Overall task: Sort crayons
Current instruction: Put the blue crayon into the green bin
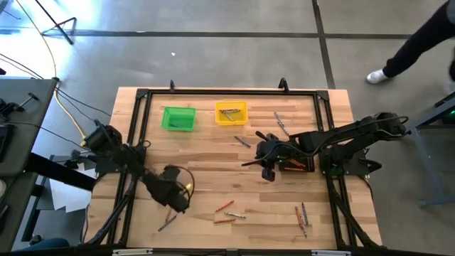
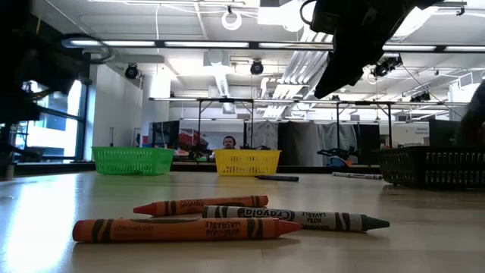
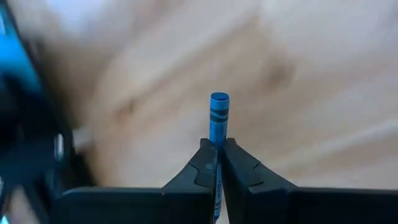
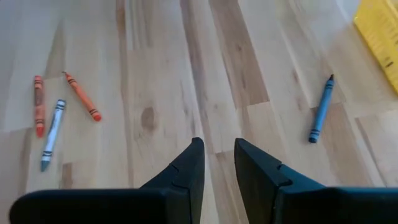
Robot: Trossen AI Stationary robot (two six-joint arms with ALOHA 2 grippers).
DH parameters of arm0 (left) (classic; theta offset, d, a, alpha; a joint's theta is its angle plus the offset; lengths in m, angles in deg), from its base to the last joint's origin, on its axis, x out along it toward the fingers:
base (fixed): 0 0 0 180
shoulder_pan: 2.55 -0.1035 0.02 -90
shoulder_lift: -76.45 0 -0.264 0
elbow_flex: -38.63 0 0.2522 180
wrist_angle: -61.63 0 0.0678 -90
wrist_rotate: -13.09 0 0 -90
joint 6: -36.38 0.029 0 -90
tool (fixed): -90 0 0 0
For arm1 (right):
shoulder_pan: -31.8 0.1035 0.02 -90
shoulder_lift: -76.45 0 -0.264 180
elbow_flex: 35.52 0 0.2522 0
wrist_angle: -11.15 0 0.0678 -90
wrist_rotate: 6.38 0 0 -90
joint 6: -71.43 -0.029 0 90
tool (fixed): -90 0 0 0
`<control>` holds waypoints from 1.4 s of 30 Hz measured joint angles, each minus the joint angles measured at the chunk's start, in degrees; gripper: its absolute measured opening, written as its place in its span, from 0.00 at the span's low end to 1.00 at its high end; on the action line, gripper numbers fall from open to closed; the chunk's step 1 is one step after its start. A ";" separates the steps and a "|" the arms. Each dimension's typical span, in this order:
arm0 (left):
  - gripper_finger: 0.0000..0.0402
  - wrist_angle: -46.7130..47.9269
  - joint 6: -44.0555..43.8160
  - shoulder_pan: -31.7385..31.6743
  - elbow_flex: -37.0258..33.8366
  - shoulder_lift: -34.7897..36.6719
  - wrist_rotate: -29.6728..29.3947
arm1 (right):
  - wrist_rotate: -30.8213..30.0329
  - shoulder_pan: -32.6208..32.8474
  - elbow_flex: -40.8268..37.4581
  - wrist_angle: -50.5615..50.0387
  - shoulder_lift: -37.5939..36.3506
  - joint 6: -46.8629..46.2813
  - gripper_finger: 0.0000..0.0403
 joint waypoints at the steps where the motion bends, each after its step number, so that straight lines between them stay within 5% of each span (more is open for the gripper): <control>1: 0.00 -0.04 1.07 -1.14 0.00 0.85 -3.34 | -0.41 0.00 0.00 0.01 0.00 0.00 0.21; 9: 0.00 -1.19 12.71 -10.01 0.07 12.05 -28.03 | -1.69 0.00 0.00 -1.89 -0.02 -0.48 0.21; 16: 0.00 -7.56 28.87 -14.81 0.07 24.55 -38.82 | -7.88 -0.43 0.00 -2.53 -0.02 0.20 0.21; 28: 0.00 -29.95 68.03 -19.85 0.11 36.48 -41.25 | -21.54 -14.65 5.68 -1.77 -0.02 11.78 0.21; 42: 0.00 -39.25 85.61 -24.02 0.17 44.44 -43.97 | -22.00 -35.45 18.87 1.41 -0.04 36.90 0.21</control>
